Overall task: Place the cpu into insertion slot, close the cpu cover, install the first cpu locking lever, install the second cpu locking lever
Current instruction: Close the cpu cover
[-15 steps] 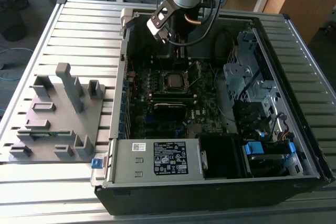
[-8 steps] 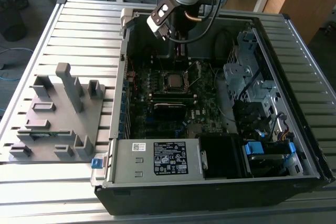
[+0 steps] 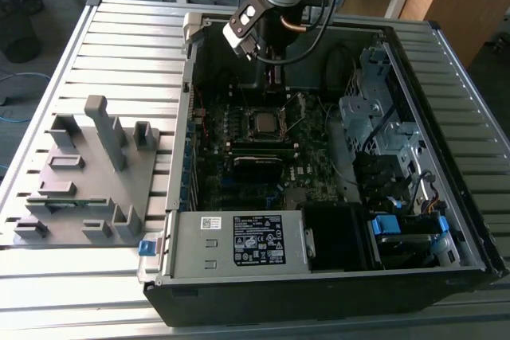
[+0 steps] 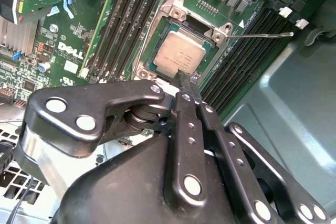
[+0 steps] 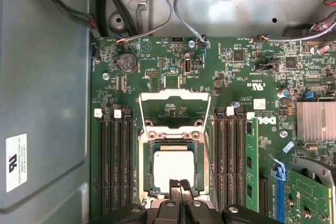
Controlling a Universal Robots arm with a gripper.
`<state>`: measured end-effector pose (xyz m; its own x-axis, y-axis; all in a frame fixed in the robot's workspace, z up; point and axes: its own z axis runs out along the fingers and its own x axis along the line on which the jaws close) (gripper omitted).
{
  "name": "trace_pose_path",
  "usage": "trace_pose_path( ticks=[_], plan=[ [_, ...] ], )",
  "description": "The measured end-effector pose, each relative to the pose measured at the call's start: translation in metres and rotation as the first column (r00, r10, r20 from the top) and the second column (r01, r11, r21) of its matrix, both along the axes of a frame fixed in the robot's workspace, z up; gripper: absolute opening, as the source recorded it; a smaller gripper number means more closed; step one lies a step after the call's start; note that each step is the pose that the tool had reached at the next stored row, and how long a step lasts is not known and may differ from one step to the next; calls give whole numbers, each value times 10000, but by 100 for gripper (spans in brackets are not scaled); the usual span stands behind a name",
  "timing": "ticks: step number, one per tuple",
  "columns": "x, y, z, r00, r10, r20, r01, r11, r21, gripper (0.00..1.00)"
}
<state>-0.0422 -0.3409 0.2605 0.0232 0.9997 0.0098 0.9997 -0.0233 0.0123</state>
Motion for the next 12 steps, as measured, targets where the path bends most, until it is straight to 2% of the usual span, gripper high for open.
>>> trace_pose_path(
  ticks=[8,12],
  plan=[
    [8,0,0,10000,-1,0,1,10000,0,10],
    [49,0,-1,10000,-2,0,2,10000,0,10]
  ],
)
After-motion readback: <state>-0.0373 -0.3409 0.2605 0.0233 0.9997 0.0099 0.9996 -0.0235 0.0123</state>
